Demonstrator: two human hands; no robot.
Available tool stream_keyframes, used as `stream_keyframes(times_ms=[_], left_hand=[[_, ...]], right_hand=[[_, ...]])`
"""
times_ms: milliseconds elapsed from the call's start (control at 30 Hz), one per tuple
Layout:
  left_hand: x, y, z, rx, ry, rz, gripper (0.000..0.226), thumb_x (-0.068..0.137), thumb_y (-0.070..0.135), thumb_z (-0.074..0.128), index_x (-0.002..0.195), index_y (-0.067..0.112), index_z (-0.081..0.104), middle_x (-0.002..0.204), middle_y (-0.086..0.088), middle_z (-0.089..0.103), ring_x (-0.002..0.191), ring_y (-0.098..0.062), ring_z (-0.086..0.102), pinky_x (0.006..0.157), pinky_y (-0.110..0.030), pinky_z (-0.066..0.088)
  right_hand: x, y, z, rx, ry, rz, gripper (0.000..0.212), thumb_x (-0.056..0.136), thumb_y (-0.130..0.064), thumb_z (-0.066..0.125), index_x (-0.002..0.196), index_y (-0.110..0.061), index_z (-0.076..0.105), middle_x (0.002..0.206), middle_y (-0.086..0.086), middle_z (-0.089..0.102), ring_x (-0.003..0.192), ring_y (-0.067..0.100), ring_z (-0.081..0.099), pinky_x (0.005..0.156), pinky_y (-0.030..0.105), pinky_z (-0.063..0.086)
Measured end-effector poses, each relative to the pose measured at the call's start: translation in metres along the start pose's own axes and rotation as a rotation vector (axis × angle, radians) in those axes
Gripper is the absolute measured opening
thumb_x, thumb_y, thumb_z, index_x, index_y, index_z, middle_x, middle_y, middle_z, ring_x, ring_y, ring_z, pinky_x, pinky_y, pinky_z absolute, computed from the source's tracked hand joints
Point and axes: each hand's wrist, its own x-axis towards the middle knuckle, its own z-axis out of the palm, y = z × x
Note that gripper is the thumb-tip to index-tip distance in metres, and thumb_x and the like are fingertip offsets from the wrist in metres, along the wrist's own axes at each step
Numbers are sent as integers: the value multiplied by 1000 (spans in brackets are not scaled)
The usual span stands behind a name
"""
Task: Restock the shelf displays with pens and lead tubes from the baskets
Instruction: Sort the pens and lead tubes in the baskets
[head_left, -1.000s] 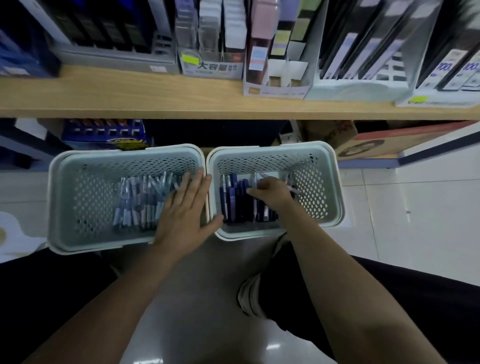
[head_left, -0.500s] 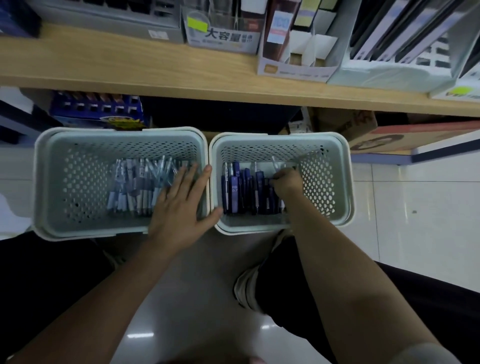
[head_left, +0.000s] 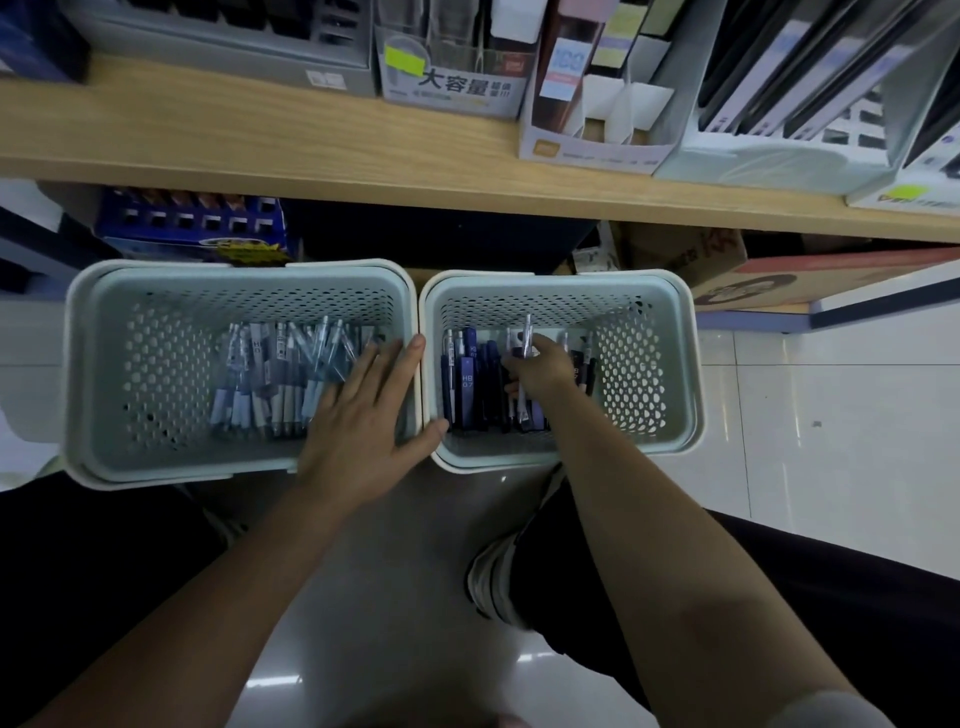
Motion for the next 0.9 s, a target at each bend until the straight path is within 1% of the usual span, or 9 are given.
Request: stream_keyframes(times_ms=[67, 133, 167, 300, 400, 500, 633, 833, 900], left_hand=[[0, 0, 0, 2, 0, 2, 84, 87, 76, 21, 150, 46, -25, 168, 1, 10, 155, -21, 6, 118, -56, 20], [0, -1, 0, 11, -1, 3, 85, 87, 75, 22, 151, 45, -25, 168, 0, 12, 155, -22, 7, 117, -56, 21], [0, -1, 0, 13, -1, 3, 86, 87, 75, 23, 153, 43, -23, 168, 0, 12, 155, -22, 7, 117, -56, 22], [0, -1, 1, 15, 6, 2, 86, 88, 74, 24, 156, 40, -17, 168, -1, 14, 154, -23, 9, 116, -56, 23], [0, -1, 1, 11, 0, -4, 86, 88, 74, 24, 156, 40, -16, 168, -1, 14, 154, -23, 9, 116, -56, 23], [0, 0, 0, 10, 5, 0, 86, 88, 74, 25, 156, 39, -15, 167, -1, 15, 154, -23, 11, 115, -57, 24], [-1, 1, 0, -2, 0, -5, 85, 88, 75, 23, 154, 43, -20, 168, 1, 13, 154, -21, 8, 117, -55, 22], [-1, 2, -1, 0, 9, 2, 86, 88, 74, 26, 156, 40, -15, 167, -2, 17, 154, -23, 12, 115, -57, 25], [-2, 3, -2, 2, 10, 0, 86, 88, 74, 26, 158, 38, -11, 167, -3, 19, 154, -24, 13, 115, -56, 25]], right_hand=[[-2, -3, 1, -35, -39, 24, 58, 93, -7, 69, 146, -7, 46, 117, 11, 63, 59, 19, 60, 67, 35, 59], [-1, -4, 2, -67, -51, 17, 58, 91, -9, 72, 144, -9, 48, 113, 11, 61, 61, 19, 56, 60, 31, 55], [0, -3, 3, -76, -50, 9, 57, 90, -11, 74, 142, -10, 51, 110, 11, 62, 64, 19, 55, 61, 31, 53], [4, -3, 5, -165, -78, -12, 45, 85, -22, 80, 125, -7, 63, 101, 7, 61, 89, 24, 58, 83, 36, 53], [3, -3, 8, -191, -117, -2, 51, 83, -25, 82, 126, -5, 63, 112, 8, 61, 109, 27, 59, 102, 40, 49], [3, -4, 9, -217, -140, -16, 55, 83, -29, 82, 127, -2, 61, 119, 9, 62, 113, 25, 57, 106, 41, 46], [0, -2, -1, -197, -136, -29, 44, 84, -28, 81, 117, -2, 68, 107, 7, 64, 103, 23, 60, 91, 31, 48], [-15, -9, -21, -128, -117, -116, 35, 90, -25, 75, 116, -3, 72, 109, 9, 67, 96, 18, 58, 81, 25, 44], [-19, -9, -25, -93, -95, -175, 28, 93, -25, 71, 112, -5, 73, 112, 16, 71, 94, 28, 65, 69, 21, 45]])
